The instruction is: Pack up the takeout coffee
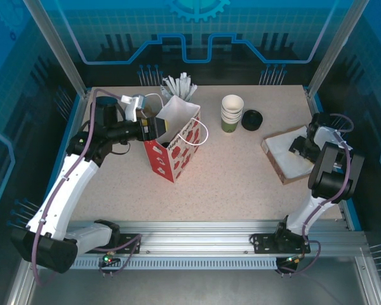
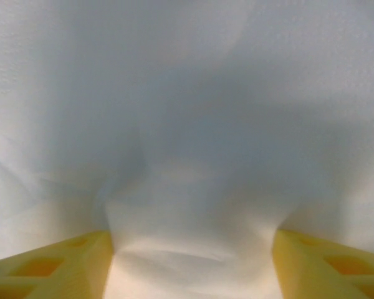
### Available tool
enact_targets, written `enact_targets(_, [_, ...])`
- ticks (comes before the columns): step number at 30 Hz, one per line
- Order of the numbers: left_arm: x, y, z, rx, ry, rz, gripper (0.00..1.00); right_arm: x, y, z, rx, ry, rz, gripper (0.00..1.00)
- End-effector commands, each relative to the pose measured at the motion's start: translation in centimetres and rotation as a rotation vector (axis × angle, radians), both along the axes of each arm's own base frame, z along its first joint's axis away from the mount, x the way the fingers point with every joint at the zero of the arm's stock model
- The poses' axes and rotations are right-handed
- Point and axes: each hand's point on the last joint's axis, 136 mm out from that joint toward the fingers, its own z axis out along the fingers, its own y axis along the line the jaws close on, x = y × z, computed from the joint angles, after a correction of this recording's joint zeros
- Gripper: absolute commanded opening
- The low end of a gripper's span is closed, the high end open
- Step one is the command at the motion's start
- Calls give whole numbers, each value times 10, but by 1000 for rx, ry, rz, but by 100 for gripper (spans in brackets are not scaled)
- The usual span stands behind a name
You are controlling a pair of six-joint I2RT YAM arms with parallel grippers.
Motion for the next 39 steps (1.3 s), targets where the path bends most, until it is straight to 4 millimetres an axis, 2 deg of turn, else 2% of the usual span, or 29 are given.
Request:
enact_targets(1, [0, -4, 4, 1, -24, -21, 73, 10, 2, 7, 50, -60, -7, 58])
enact_targets(9, [-2, -4, -1, 10, -14, -26, 73, 20, 14, 13, 110, -134, 26, 29])
enact_targets(15, [-4, -4, -3, 21, -17, -27, 73, 24, 22, 20, 145, -172, 47, 14])
enact_targets(19, [-5, -4, -3, 22, -18, -27, 73, 21, 22, 31, 129, -185, 49, 12])
enact_targets(25, [-4, -4, -2, 23, -19, -27, 73, 12, 21, 61, 90, -221, 45, 9])
enact_targets(32, [-6, -3, 0, 25, -33, -20, 73, 4, 33, 110, 86, -334, 58, 6])
enact_targets(39, [-10, -3, 17, -8, -95, -17, 72, -3, 50, 152, 116, -436, 94, 5])
